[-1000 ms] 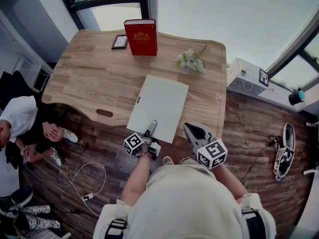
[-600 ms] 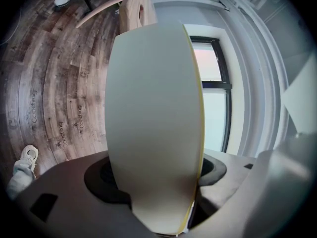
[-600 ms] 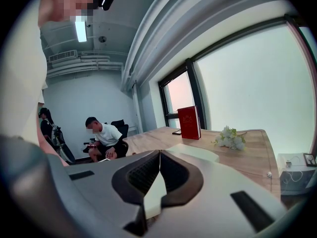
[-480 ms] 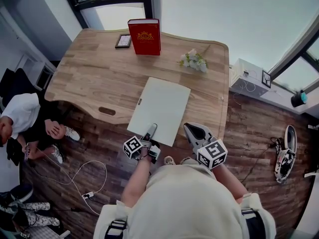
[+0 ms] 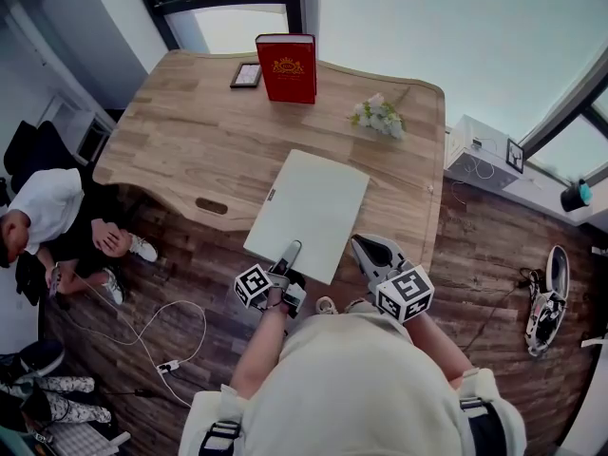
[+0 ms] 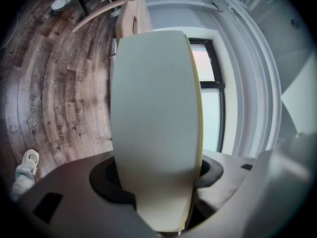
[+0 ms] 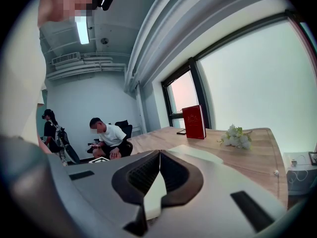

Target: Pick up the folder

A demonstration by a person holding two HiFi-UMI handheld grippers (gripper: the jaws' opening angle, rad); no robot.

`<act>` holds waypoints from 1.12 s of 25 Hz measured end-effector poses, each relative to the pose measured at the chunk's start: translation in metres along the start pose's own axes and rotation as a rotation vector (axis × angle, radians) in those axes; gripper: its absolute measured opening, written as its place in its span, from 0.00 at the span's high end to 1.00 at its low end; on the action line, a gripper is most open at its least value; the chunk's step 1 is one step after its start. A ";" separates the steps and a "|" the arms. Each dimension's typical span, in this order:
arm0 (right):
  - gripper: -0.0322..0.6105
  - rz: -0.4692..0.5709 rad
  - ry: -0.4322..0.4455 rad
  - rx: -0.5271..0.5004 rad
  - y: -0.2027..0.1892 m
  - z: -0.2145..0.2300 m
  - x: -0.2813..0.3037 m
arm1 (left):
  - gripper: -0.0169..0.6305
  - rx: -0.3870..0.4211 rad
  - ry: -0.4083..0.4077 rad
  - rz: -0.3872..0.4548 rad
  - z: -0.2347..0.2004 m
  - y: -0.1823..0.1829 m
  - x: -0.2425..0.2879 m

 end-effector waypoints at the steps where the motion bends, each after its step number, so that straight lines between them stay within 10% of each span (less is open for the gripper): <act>1: 0.92 0.001 0.002 0.001 0.000 -0.001 0.000 | 0.49 0.002 -0.003 -0.001 0.002 0.000 -0.002; 28: 0.92 0.020 0.002 0.017 -0.003 -0.002 -0.002 | 0.53 -0.021 -0.185 0.138 0.071 -0.004 -0.053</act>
Point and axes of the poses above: the fingertips, and each gripper's own axes: x forward along the fingers, z to its right, y out of its top, the point moved 9 cm from there along -x, backward along the fingers, and after that the axes turned 15 degrees about -y, right-handed, at the moved point
